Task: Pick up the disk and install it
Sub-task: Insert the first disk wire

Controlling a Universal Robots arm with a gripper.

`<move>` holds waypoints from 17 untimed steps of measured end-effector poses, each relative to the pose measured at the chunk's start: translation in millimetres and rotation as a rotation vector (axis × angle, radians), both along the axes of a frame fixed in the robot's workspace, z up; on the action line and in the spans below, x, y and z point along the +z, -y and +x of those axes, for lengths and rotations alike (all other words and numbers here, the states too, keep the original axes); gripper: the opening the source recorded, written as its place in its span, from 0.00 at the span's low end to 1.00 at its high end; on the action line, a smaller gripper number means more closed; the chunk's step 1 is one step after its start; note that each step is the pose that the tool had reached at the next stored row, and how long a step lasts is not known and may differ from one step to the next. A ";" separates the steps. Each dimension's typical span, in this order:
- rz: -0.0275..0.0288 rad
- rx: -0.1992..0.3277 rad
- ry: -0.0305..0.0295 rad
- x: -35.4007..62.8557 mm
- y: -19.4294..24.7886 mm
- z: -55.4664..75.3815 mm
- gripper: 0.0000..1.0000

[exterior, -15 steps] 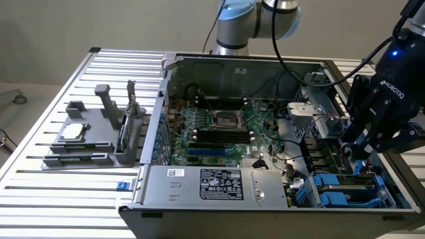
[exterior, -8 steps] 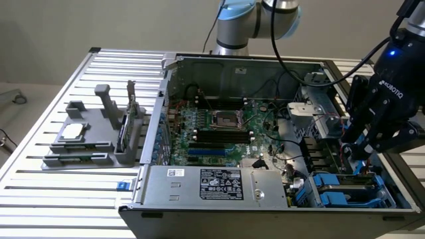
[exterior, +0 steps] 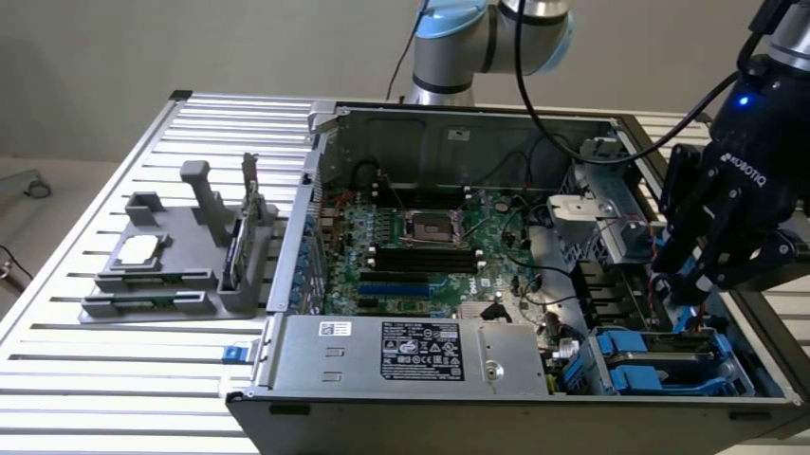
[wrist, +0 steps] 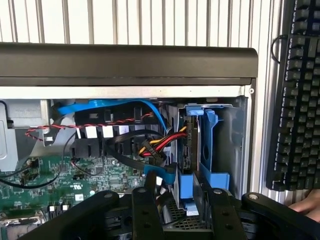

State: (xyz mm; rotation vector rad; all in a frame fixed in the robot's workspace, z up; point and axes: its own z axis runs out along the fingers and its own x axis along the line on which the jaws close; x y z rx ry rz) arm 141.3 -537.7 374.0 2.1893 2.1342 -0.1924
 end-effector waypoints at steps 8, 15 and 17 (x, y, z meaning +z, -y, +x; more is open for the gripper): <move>-0.0209 0.000 0.0102 -0.8 -1.2 -3.9 0.34; -0.0395 0.000 0.0157 -1.9 -1.6 -7.5 0.16; -0.0401 0.000 0.0168 -3.5 -1.7 -7.6 0.16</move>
